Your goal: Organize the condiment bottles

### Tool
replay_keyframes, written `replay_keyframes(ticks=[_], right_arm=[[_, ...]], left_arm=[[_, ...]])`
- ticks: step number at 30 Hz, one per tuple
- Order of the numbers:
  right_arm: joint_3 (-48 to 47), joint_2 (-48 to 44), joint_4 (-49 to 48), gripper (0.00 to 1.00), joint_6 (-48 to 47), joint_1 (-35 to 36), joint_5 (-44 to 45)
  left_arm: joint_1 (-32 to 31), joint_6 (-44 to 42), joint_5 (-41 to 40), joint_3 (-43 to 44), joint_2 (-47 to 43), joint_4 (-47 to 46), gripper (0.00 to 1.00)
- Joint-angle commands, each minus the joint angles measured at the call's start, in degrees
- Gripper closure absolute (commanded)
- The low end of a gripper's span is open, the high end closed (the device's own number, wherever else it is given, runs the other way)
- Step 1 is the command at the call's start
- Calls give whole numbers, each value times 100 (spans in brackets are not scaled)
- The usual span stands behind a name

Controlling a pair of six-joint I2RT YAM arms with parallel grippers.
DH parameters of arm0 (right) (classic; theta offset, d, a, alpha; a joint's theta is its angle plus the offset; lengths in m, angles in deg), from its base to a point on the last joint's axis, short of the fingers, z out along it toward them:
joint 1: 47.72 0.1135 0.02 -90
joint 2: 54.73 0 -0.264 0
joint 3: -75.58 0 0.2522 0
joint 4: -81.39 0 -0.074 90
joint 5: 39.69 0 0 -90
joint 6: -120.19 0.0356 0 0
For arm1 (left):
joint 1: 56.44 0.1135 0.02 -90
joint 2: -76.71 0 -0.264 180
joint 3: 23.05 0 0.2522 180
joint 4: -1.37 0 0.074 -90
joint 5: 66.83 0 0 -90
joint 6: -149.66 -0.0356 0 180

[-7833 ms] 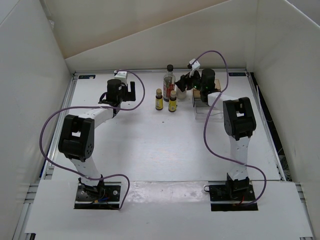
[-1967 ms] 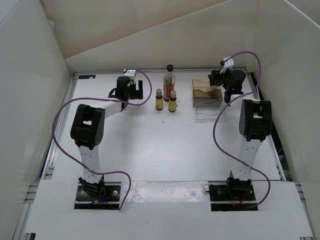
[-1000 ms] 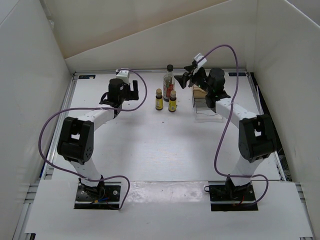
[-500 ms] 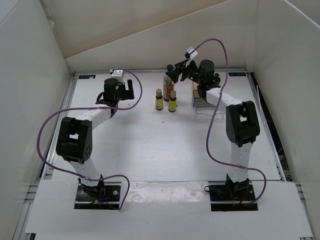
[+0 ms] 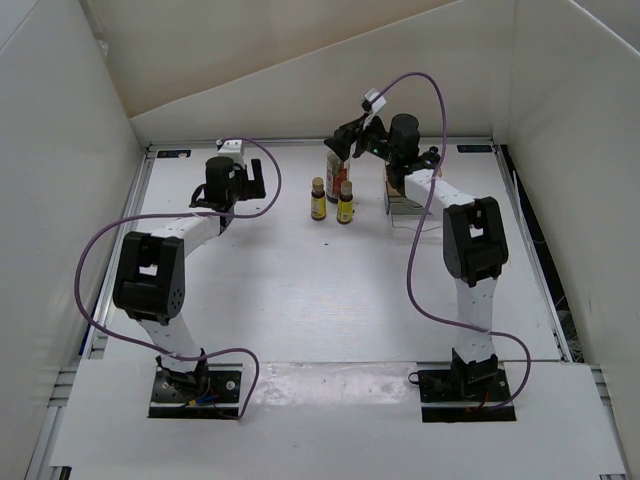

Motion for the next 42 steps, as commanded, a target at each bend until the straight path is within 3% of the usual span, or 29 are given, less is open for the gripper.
replay_keyframes(ticks=[1, 3, 7, 13, 21, 42], right_arm=[[-341, 118, -56, 31, 85, 29, -69], [-394, 171, -30, 34, 94, 47, -77], [-473, 224, -12, 54, 120, 29, -139], [-430, 172, 49, 100, 50, 47, -148], [-289, -92, 111, 100, -266, 64, -77], [-394, -470, -408, 100, 24, -278, 63]], left_arm=[[48, 51, 111, 219, -5, -118, 0], [48, 51, 111, 219, 12, -109, 0], [66, 60, 129, 236, 13, -100, 0], [92, 95, 146, 237, 30, -109, 0], [92, 139, 173, 210, -22, -127, 0], [39, 121, 199, 351, -119, 32, 0]])
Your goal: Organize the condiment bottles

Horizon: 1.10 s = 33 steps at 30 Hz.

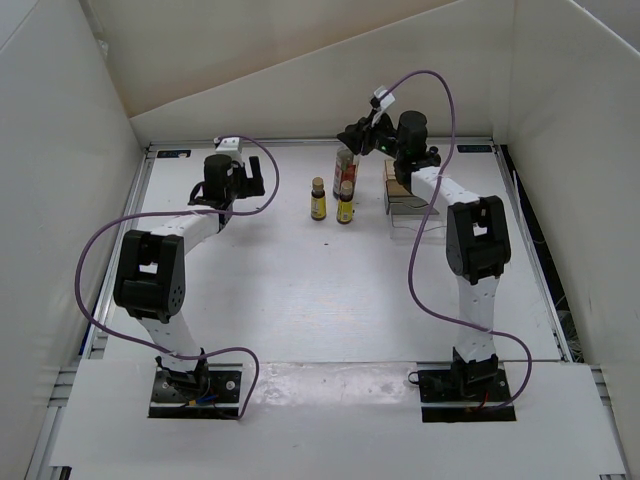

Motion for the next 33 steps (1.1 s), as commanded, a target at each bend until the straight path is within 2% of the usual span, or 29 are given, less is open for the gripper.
replay_keyframes(ticks=[1, 21, 33], right_arm=[[-221, -571, -683, 100, 100, -55, 92], [-388, -1133, -551, 100, -58, -47, -40], [-29, -1888, -191, 100, -813, -143, -67]], left_arm=[[-31, -10, 88, 224, -231, 8, 0], [-83, -1, 53, 233, -292, 34, 0], [-118, 52, 53, 189, -319, 8, 0]])
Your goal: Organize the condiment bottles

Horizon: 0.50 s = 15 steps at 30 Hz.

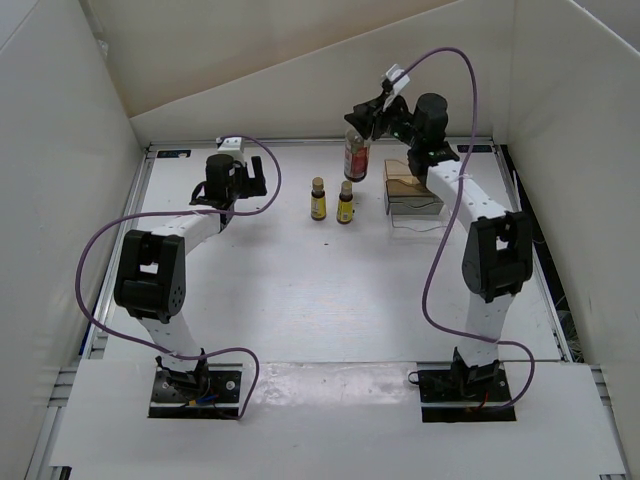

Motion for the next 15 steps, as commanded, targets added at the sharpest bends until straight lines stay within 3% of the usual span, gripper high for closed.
replay_keyframes(ticks=[1, 15], right_arm=[[-33, -897, -694, 100, -394, -121, -5], [1417, -2101, -957, 100, -447, -912, 56]], left_arm=[[-66, 28, 55, 156, -325, -34, 0], [-224, 27, 37, 244, -193, -25, 0]])
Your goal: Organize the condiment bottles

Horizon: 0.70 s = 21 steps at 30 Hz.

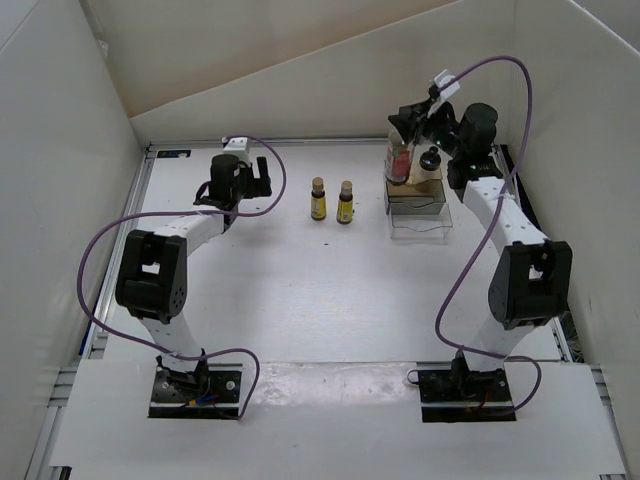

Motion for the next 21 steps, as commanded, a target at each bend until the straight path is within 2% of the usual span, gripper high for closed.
replay_keyframes(ticks=[1, 8, 21], right_arm=[[280, -665, -977, 100, -128, -102, 58], [836, -982, -1267, 100, -49, -400, 85], [994, -631, -1864, 100, 320, -822, 23]], left_arm=[[-84, 17, 31, 244, -185, -38, 0], [-208, -19, -13, 341, -79, -3, 0], [-278, -98, -48, 648, 202, 111, 0]])
